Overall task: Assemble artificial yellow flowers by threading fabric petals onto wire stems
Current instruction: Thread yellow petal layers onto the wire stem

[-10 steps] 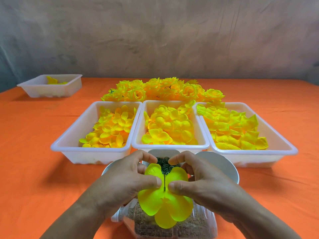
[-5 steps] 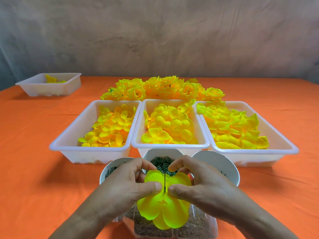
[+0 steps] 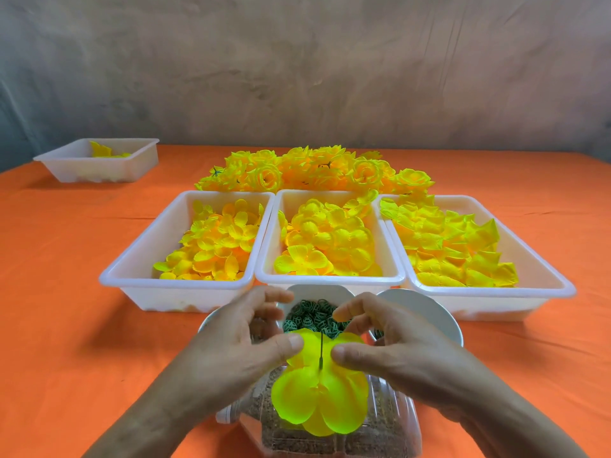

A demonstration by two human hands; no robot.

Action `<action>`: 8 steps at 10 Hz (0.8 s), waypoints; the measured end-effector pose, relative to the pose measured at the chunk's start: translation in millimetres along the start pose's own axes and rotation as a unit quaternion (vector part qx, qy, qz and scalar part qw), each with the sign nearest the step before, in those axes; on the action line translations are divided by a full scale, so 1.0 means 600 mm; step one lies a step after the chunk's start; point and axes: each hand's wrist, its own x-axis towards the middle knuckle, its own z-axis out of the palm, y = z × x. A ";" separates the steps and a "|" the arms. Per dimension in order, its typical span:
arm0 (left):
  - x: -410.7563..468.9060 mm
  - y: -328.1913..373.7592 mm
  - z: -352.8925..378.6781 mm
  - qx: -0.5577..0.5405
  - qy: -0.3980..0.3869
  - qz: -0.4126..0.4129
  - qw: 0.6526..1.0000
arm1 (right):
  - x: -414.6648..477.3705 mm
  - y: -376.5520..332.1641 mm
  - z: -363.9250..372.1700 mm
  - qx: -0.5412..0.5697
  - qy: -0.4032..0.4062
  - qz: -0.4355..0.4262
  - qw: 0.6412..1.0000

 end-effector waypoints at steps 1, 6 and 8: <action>-0.003 0.022 -0.012 0.042 -0.041 0.105 0.993 | 0.004 0.004 -0.023 0.032 0.042 -0.011 0.999; 0.002 -0.011 0.078 0.050 -0.099 0.086 0.990 | 0.018 0.009 -0.030 0.032 0.080 -0.015 0.996; -0.104 -0.230 0.288 0.171 -0.045 0.105 0.979 | 0.020 0.007 -0.023 0.062 0.064 -0.008 0.996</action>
